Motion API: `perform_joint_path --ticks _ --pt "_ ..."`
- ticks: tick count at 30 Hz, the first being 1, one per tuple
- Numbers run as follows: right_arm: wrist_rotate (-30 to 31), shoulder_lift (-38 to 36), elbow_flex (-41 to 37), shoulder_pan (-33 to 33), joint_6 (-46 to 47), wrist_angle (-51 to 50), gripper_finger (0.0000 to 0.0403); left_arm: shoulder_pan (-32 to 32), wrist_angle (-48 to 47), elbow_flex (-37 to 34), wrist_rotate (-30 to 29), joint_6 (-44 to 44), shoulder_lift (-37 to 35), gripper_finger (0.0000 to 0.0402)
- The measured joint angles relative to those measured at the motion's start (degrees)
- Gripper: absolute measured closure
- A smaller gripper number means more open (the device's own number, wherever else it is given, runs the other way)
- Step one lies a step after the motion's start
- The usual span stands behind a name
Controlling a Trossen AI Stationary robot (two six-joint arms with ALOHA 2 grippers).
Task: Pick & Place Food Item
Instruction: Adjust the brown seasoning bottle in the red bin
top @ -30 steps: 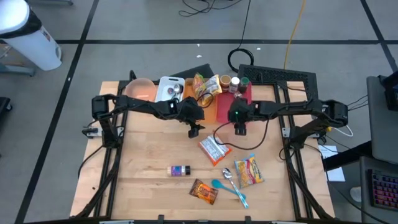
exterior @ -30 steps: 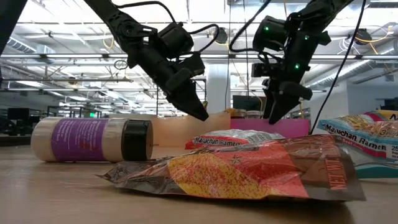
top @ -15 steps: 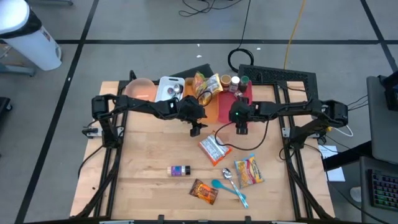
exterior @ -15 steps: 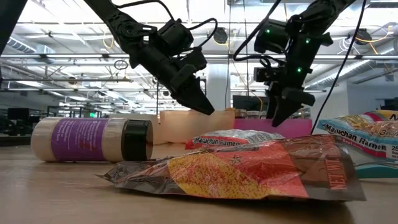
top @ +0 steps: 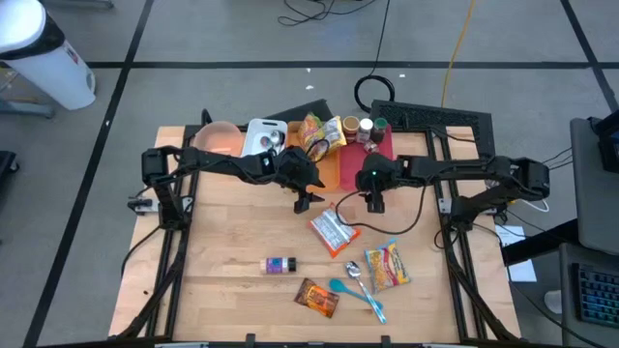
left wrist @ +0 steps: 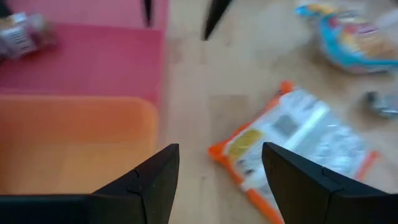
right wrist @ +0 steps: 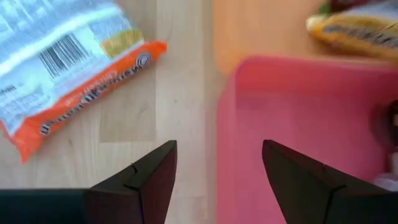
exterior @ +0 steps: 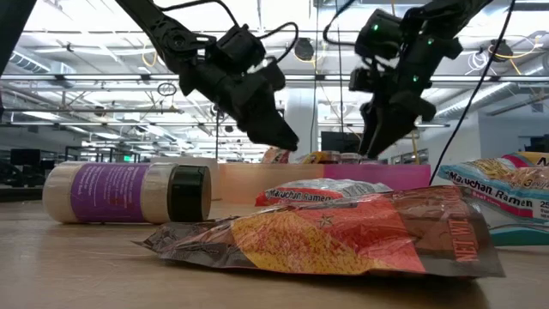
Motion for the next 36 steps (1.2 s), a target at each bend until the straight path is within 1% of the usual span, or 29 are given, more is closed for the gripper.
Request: perform_joint_path --ticks 3,6,7,11,13,18,19,21,22,24,26,28,31,36 --pt "0.03 -2.81 0.0 0.01 -0.07 0.8 0.0175 -0.02 0.88 0.99 3.55 0.51 -1.37 0.0163" --pt "0.34 -5.96 0.0 -0.13 -0.04 2.69 0.0175 -0.14 1.46 1.69 4.19 0.65 -3.92 0.0163" --pt "0.58 -7.15 0.02 -0.53 0.05 3.85 0.0175 -0.18 2.02 1.79 3.87 0.87 -5.03 0.0163" --pt "4.65 -10.18 0.11 -2.47 3.14 8.59 0.0174 0.05 2.82 1.7 2.53 1.29 -9.34 0.0163" --pt "4.81 -10.72 0.33 -4.5 4.96 9.24 0.0174 0.33 3.44 1.66 0.77 1.24 -11.25 0.0163" --pt "3.57 -9.89 3.99 -12.32 11.26 4.94 0.0174 2.29 2.0 1.75 -2.2 0.85 -16.17 0.0163" --pt "2.43 -9.32 4.77 -14.01 11.96 3.49 0.0174 2.78 0.7 1.5 -2.09 0.59 -17.14 0.0163" --pt "-0.06 -7.34 6.59 -17.45 13.54 1.99 0.0174 3.83 1.88 1.87 -2.11 0.57 -17.94 0.0163" --pt "-1.46 -6.41 7.48 -19.15 14.19 0.77 0.0174 4.45 0.57 1.79 -2.11 0.33 -18.8 0.0163" --pt "-2.99 -3.85 9.34 -21.72 15.37 -2.25 0.0174 5.49 -0.17 1.59 -2.11 0.05 -19.32 0.0163" --pt "-2.99 -0.95 11.42 -23.42 15.98 -3.29 0.0174 6.19 -0.89 1.76 -2.08 -0.19 -19.27 0.0163" --pt "-2.88 2.16 13.27 -23.99 15.96 -6.0 0.0174 6.81 -1.61 1.6 -1.89 -0.75 -19.11 0.0163" --pt "-2.91 6.85 16.03 -24.01 14.93 -7.05 0.0174 6.91 -2.99 1.6 -1.68 -0.52 -19.08 0.0163" --pt "-2.18 12.56 19.94 -23.99 14.78 -11.75 0.0169 6.93 -4.37 1.61 -0.36 -0.22 -19.08 0.0163"
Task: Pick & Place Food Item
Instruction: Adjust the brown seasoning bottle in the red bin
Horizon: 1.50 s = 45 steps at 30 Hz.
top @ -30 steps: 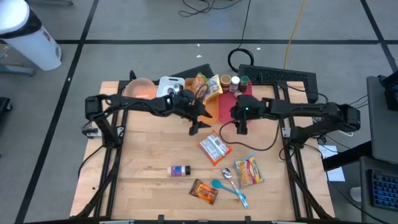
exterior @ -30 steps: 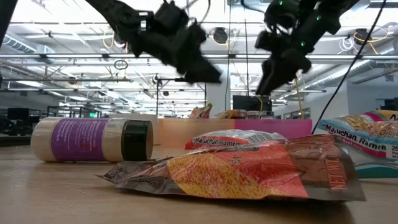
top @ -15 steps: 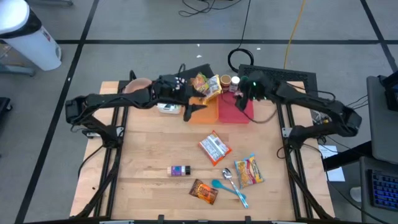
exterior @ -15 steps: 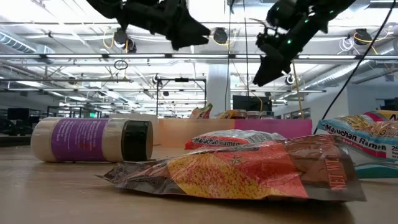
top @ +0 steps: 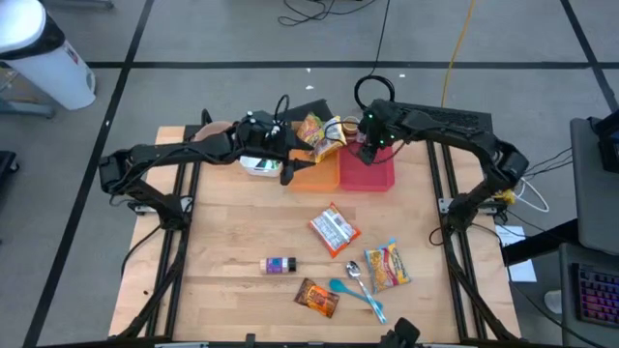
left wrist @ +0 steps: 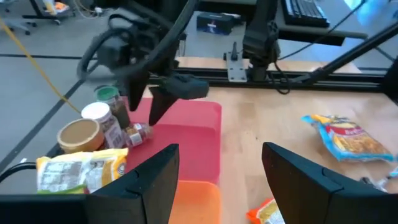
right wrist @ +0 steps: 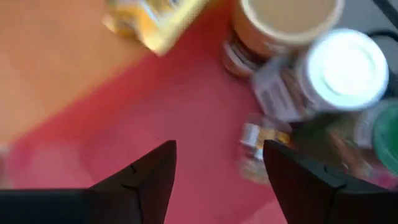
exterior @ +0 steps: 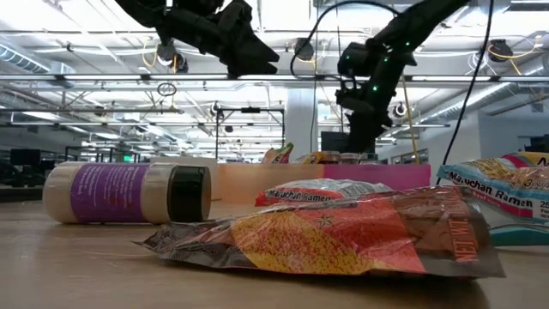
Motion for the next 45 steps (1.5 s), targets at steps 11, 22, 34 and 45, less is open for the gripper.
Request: perform_joint_path --ticks 11,22,34,45 --pt "6.89 2.14 0.11 -0.02 3.39 -4.34 0.0097 -0.02 -0.79 -1.18 0.39 1.92 -0.02 0.0163" --pt "6.86 4.6 -2.79 -0.13 4.82 -1.63 0.0088 -0.39 -0.32 -1.18 0.42 1.86 -0.02 0.0163" --pt "7.27 10.38 -2.8 -0.17 3.31 1.86 0.0089 -0.76 -0.31 -1.18 1.11 1.21 -0.02 0.0163" --pt "11.32 12.16 -2.8 -0.15 4.2 6.61 0.009 -0.74 -0.35 -1.18 1.09 1.23 -0.02 0.0163"
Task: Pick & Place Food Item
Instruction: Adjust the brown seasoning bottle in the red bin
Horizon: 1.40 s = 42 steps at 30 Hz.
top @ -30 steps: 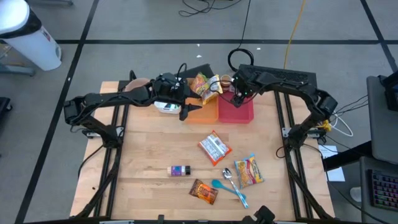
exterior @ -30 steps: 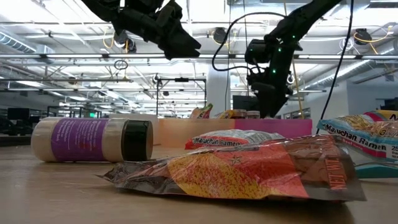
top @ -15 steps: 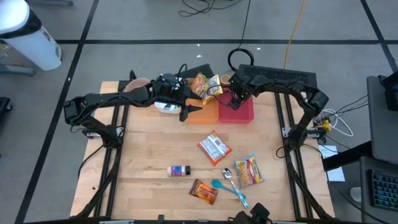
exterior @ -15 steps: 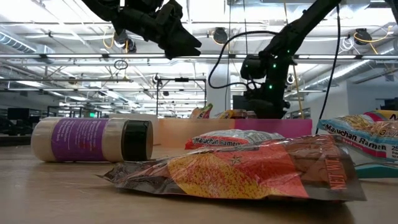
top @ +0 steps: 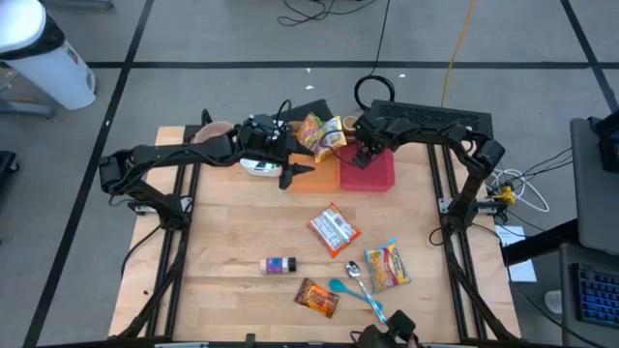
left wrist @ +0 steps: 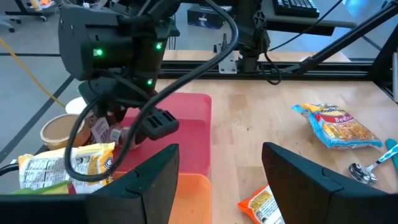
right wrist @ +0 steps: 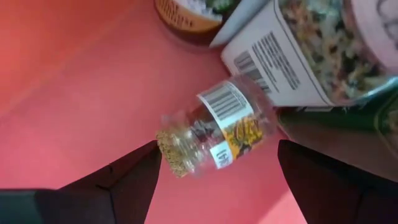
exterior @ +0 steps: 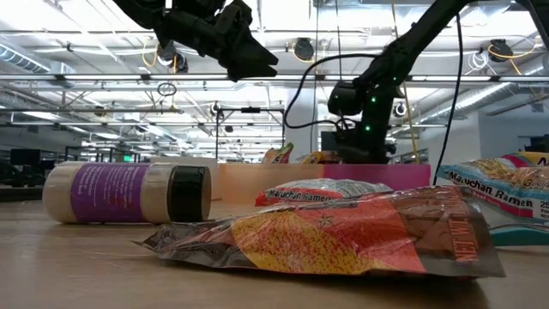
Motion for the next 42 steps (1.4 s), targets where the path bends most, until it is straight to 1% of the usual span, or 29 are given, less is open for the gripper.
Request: perform_joint_path --ticks 3,6,10,14,17,21,23,29,33,36,38,42 --pt "-0.51 0.02 0.0 0.02 0.59 1.04 0.009 0.0 -0.02 0.0 -0.01 0.02 0.0 0.0163" --pt "-3.15 0.0 0.0 0.02 0.58 1.02 0.009 0.0 -0.03 0.0 -0.02 0.02 0.0 0.0163" --pt "-3.3 0.0 0.0 0.17 -0.33 1.02 0.009 0.0 -0.09 0.0 -0.02 0.02 0.0 0.0163" --pt "-7.91 0.0 0.0 0.19 0.31 1.02 0.009 0.0 -0.54 0.0 -0.04 0.04 0.0 0.0163" --pt "-10.11 -0.14 0.05 0.66 0.46 1.0 0.009 0.01 -0.98 0.0 -0.06 0.08 0.0 0.0163" --pt "-10.69 0.04 0.04 2.53 -3.76 0.43 0.009 0.02 -1.33 0.0 -0.11 0.17 0.0 0.0163" --pt "-10.12 0.02 0.04 3.6 -6.55 0.31 0.009 0.02 -1.34 0.0 -0.13 0.17 0.0 0.0163" --pt "-1.46 -0.03 0.04 7.06 -11.73 -1.85 0.009 0.02 -1.33 0.0 -0.13 0.13 0.0 0.0163" --pt "3.2 -0.27 0.02 9.26 -18.9 -2.9 0.009 0.02 -1.33 0.0 -0.13 0.15 0.0 0.0163" --pt "4.63 -0.27 0.02 10.57 -26.96 -1.95 0.009 0.02 -1.31 0.0 -0.13 0.72 0.0 0.0163" --pt "4.55 -0.27 0.02 11.07 -31.51 0.08 0.009 0.02 -1.31 0.0 -0.12 0.7 0.0 0.0163" --pt "4.54 -0.27 0.02 11.02 -36.91 5.42 0.009 -0.08 -1.32 0.0 -0.11 0.59 0.0 0.0163"
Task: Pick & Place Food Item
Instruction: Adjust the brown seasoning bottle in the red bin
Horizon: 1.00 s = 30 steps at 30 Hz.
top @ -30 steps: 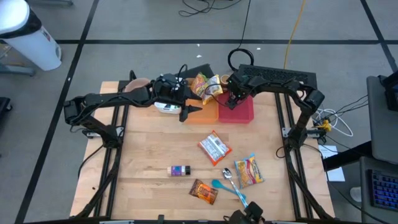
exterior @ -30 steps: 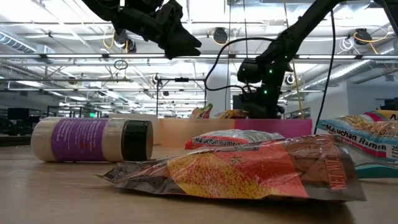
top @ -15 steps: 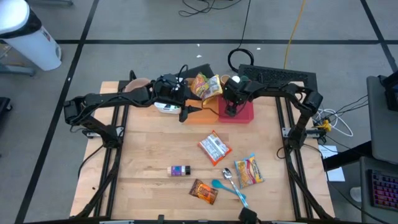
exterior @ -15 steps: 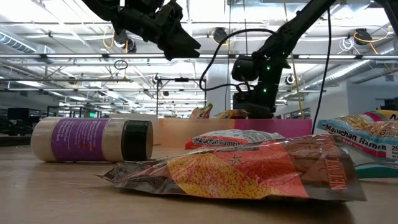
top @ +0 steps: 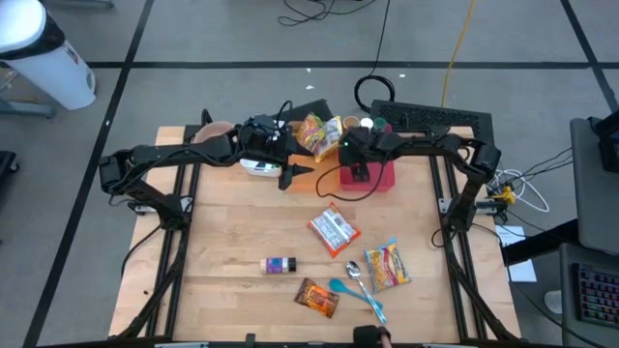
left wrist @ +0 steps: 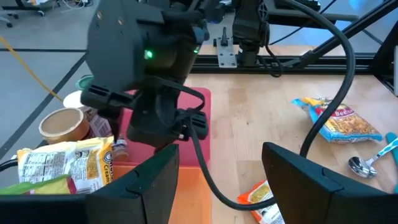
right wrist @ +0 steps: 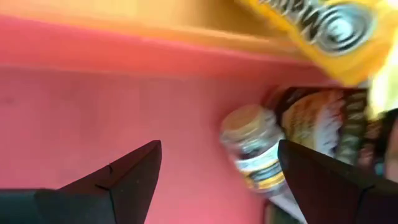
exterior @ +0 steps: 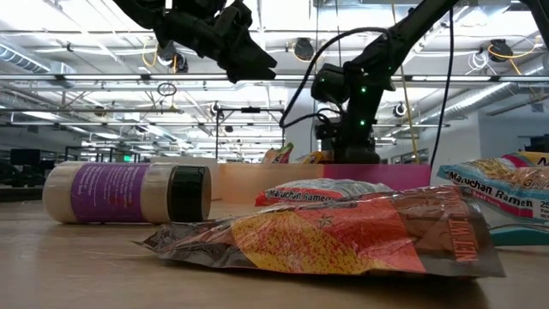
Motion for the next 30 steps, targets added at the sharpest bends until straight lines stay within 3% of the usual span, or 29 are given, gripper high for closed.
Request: perform_joint_path --ticks 8,14,30 --pt "-0.23 0.39 0.0 -3.29 -4.53 0.91 0.009 -0.82 -0.02 0.0 0.09 0.29 0.0 0.0163" --pt "-5.06 0.55 0.0 -5.01 -4.76 0.8 0.009 -0.82 0.01 0.0 0.07 0.31 0.0 0.0163" --pt "-5.8 1.24 0.2 -4.78 -5.08 -2.64 0.009 -0.82 0.05 0.0 0.06 0.24 0.0 0.0163"
